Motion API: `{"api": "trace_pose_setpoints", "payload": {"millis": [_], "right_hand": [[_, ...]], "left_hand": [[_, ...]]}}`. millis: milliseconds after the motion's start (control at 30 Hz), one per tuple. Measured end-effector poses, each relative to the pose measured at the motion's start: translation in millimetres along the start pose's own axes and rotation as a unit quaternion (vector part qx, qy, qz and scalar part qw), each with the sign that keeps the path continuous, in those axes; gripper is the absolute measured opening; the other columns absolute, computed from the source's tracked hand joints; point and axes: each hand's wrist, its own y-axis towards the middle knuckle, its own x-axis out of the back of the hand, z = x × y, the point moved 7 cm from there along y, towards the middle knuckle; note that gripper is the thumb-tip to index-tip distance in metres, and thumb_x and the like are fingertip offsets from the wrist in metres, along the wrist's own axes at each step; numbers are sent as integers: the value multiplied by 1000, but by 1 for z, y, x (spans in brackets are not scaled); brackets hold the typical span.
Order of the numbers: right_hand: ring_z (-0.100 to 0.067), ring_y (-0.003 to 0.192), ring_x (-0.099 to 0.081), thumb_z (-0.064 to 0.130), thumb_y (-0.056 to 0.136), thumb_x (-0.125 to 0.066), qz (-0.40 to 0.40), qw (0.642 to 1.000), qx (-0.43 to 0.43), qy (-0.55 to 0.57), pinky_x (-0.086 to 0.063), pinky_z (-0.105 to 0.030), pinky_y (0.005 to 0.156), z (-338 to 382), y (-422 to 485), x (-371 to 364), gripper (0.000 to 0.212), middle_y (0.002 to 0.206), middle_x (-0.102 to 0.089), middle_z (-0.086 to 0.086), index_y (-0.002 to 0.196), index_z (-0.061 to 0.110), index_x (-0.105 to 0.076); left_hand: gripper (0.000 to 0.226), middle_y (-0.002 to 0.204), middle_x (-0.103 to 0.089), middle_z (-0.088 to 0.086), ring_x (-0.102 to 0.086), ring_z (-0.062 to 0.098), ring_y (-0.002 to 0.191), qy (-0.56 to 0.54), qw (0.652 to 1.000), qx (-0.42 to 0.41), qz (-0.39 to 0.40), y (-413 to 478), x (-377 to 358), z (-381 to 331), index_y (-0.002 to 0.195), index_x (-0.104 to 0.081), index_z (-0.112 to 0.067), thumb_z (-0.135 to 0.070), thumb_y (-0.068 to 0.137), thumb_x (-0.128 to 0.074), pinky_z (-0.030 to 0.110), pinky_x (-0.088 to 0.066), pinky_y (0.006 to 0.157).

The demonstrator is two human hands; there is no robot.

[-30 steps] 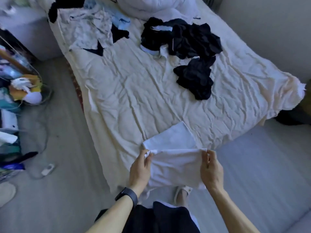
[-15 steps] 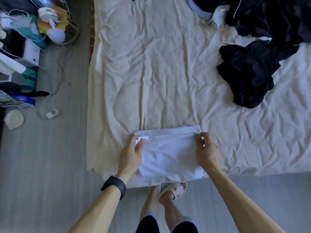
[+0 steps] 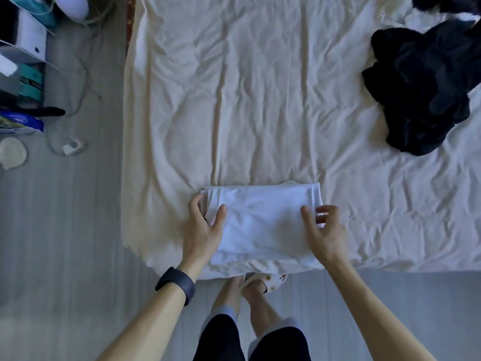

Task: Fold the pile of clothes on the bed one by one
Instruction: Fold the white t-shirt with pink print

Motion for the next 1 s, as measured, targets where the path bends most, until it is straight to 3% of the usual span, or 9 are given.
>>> {"api": "trace_pose_setpoints", "payload": {"millis": [67, 133, 267, 367, 467, 567, 667, 800, 1000], "right_hand": [[-21, 90, -59, 59, 92, -60, 35, 999, -15, -25, -42, -35, 75, -13, -15, -2, 46, 96, -61, 5, 109, 19, -50], [-21, 86, -58, 60, 91, -61, 68, 997, -25, -37, -43, -36, 73, -22, -24, -6, 49, 92, -58, 7, 109, 15, -50], [-18, 80, -62, 47, 98, -59, 84, 996, -12, -4, -54, -39, 69, -20, -28, -8, 33, 90, -59, 7, 104, 16, -48], [-12, 81, -60, 37, 104, -51, 64, 998, 14, 19, -48, -31, 64, -13, -25, -4, 19, 91, -59, 14, 106, 18, -49], [-15, 76, -57, 34, 105, -50, 57, 997, 41, -20, -42, -33, 62, -13, -24, -5, 18, 87, -59, 8, 109, 17, -47], [-26, 74, -58, 38, 102, -53, 49, 994, 55, -86, -42, -36, 63, -13, -25, -7, 25, 84, -61, -1, 106, 14, -47], [-22, 77, -57, 49, 96, -55, 49, 990, 16, -133, -40, -36, 63, -8, -19, -2, 32, 81, -60, 5, 101, 18, -51], [-18, 87, -53, 62, 95, -53, 31, 996, -23, -77, -41, -34, 76, 10, 4, 7, 41, 82, -56, 14, 102, 22, -54], [-18, 85, -63, 43, 102, -52, -22, 999, 28, 39, -50, -36, 78, 25, 19, 5, 17, 85, -58, 17, 104, 26, -53]], "left_hand": [[64, 130, -57, -2, -62, 3, 95, 1, 1000, 14, 1, -11, -1, 10, 141, -33, -19, -46, 92, -65, 17, -48, 72], [68, 132, -55, 2, -60, 14, 107, -19, 1000, 25, 2, -16, -4, 14, 142, -32, -16, -41, 91, -69, 26, -48, 82], [55, 127, -54, -6, -56, 11, 114, -85, 996, 30, -9, -14, -5, 4, 137, -40, -17, -24, 92, -70, 22, -46, 89], [59, 130, -50, -15, -52, -2, 115, -110, 994, 12, 20, -13, -6, -2, 139, -38, -22, -21, 91, -71, 16, -43, 90], [68, 135, -43, -12, -49, 4, 117, -68, 995, 26, 63, -17, -11, 11, 148, -27, -21, -18, 93, -67, 22, -41, 96], [70, 122, -47, -11, -53, 5, 105, -27, 996, 35, 71, -22, -9, 23, 148, -25, -25, -17, 93, -67, 25, -42, 89], [65, 122, -50, -12, -54, 5, 107, -58, 997, 32, 42, -19, -6, 15, 139, -33, -25, -15, 88, -71, 22, -44, 83], [45, 129, -51, -6, -52, 9, 118, -109, 993, 36, -29, -3, -2, -12, 128, -40, -21, -26, 93, -68, 9, -40, 78], [38, 125, -61, 5, -63, 18, 105, -82, 995, -30, -47, 11, 4, -16, 123, -42, -27, -21, 94, -66, 24, -48, 81]]}}
